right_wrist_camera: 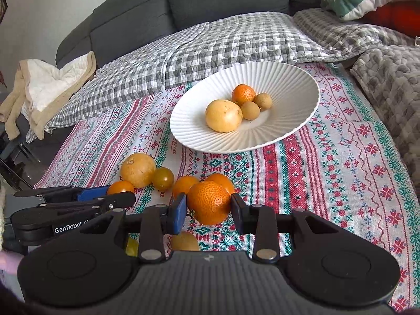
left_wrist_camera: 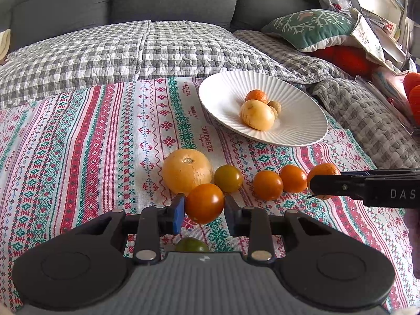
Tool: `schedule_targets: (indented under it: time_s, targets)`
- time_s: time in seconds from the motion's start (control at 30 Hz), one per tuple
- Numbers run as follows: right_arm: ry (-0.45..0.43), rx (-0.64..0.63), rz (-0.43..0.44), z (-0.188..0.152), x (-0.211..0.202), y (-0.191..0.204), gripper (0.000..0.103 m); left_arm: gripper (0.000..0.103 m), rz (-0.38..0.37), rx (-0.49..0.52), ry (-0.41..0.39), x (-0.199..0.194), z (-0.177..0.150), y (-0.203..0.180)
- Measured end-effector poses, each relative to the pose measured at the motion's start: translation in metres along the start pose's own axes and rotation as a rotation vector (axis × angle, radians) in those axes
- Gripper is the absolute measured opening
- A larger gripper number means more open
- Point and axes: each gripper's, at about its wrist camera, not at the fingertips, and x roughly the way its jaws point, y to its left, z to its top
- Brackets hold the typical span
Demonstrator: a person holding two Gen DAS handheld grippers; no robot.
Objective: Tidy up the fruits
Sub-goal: 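Grasp an orange tomato-like fruit with the left tool while the right tool grasps a mandarin, then carry both held fruits toward the white bowl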
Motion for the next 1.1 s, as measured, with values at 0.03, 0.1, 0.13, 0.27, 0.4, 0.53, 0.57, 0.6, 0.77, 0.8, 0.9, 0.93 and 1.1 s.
schedule_targets:
  time_s: [0.03,0.1,0.13,0.27,0.4,0.53,0.57,0.6,0.77,0.8,0.9,0.93,1.1]
  targets:
    - [-0.005,0.003,0.002,0.001,-0.002,-0.001,0.033,0.018,-0.003,-0.003,-0.004,-0.001,0.001,-0.001]
    - [-0.018,0.009,0.003,0.003,-0.005,-0.003,0.033,0.018,-0.01,-0.01,-0.013,-0.003,0.003,-0.003]
    - [-0.025,0.016,0.002,0.005,-0.007,-0.005,0.033,0.018,-0.013,-0.015,-0.018,-0.004,0.005,-0.004]
    - [-0.05,0.056,-0.004,0.009,-0.01,-0.012,0.033,0.018,-0.025,-0.028,-0.033,-0.006,0.011,-0.009]
    - [-0.074,0.08,-0.02,0.014,-0.01,-0.017,0.033,0.018,-0.03,-0.045,-0.047,-0.006,0.018,-0.014]
    - [-0.112,0.067,-0.043,0.021,-0.01,-0.02,0.033,0.018,-0.016,-0.091,-0.051,-0.004,0.025,-0.015]
    - [-0.122,0.064,-0.047,0.023,-0.009,-0.02,0.033,0.018,-0.011,-0.099,-0.049,-0.002,0.028,-0.015]
    - [-0.136,0.061,-0.047,0.026,-0.009,-0.022,0.033,0.018,-0.006,-0.105,-0.046,0.001,0.031,-0.016]
    - [-0.176,0.058,-0.04,0.035,-0.002,-0.029,0.033,0.018,0.004,-0.107,-0.06,0.013,0.053,-0.019]
    - [-0.175,0.052,-0.043,0.037,0.0,-0.03,0.033,0.018,0.005,-0.101,-0.064,0.017,0.059,-0.02]
    - [-0.173,0.019,-0.077,0.039,0.006,-0.031,0.033,0.018,0.015,-0.067,-0.066,0.031,0.077,-0.026]
    - [-0.17,0.009,-0.086,0.039,0.007,-0.031,0.033,0.018,0.019,-0.059,-0.061,0.037,0.083,-0.028]
    - [-0.173,-0.026,-0.1,0.043,0.012,-0.036,0.033,0.018,0.004,-0.057,-0.049,0.063,0.104,-0.033]
